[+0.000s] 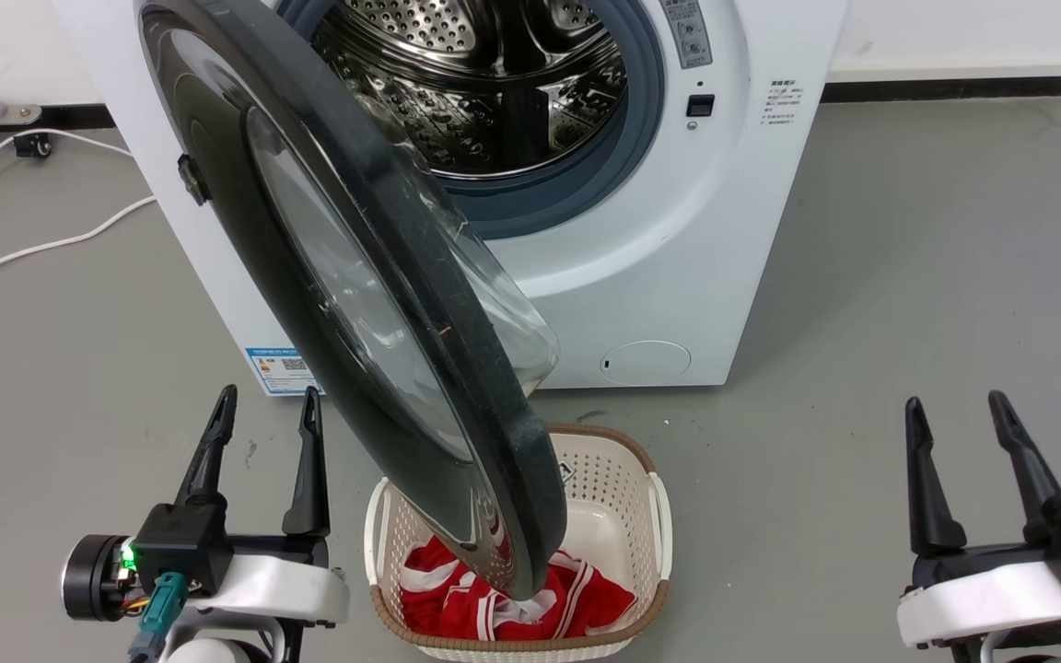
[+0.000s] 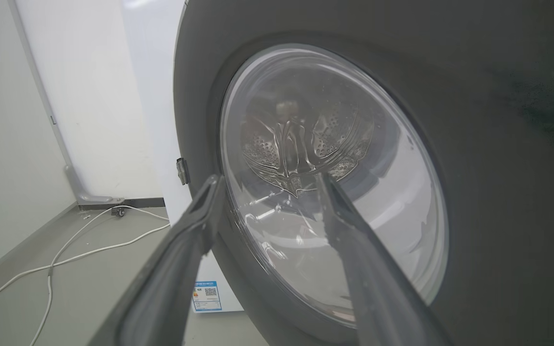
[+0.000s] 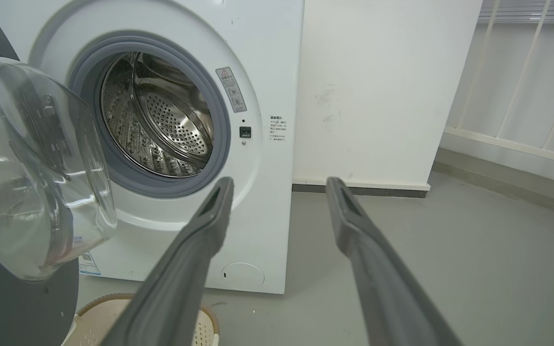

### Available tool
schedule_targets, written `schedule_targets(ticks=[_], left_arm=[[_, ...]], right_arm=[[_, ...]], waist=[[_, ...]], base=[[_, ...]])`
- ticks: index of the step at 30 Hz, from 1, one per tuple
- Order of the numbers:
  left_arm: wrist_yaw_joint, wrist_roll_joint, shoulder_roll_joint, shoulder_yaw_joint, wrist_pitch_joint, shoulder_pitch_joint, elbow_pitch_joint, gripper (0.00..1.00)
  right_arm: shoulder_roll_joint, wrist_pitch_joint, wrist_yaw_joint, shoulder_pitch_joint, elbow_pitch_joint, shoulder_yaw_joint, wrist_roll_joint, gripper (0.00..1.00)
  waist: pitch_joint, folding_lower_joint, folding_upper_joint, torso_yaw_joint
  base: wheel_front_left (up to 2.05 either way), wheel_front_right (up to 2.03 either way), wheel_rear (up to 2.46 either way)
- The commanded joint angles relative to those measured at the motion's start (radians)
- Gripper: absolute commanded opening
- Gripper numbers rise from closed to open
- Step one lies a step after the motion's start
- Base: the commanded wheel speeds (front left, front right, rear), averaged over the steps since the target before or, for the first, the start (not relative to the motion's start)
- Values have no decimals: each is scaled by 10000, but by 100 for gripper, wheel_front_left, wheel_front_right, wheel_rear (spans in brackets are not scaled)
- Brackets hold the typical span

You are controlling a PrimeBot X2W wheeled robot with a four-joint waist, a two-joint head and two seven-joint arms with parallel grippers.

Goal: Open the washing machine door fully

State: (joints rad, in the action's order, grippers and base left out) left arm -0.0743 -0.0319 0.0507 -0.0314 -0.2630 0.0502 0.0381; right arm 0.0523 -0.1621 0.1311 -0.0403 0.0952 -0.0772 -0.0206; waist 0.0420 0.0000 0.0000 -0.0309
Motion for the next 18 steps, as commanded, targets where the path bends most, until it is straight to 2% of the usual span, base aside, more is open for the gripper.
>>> schedule_targets(ticks=[1, 18], left_arm=[[-13, 13, -3, 22, -26, 21, 18, 100], [-6, -3, -4, 55, -26, 103, 52, 100]], right_arm=[[-33, -96, -6, -56, -132, 59, -128, 100], [-35, -201, -6, 259, -528, 143, -315, 100]], waist=[[-6, 0, 0, -14], [8, 0, 0, -33]], base=[[0, 0, 0], [0, 0, 0]])
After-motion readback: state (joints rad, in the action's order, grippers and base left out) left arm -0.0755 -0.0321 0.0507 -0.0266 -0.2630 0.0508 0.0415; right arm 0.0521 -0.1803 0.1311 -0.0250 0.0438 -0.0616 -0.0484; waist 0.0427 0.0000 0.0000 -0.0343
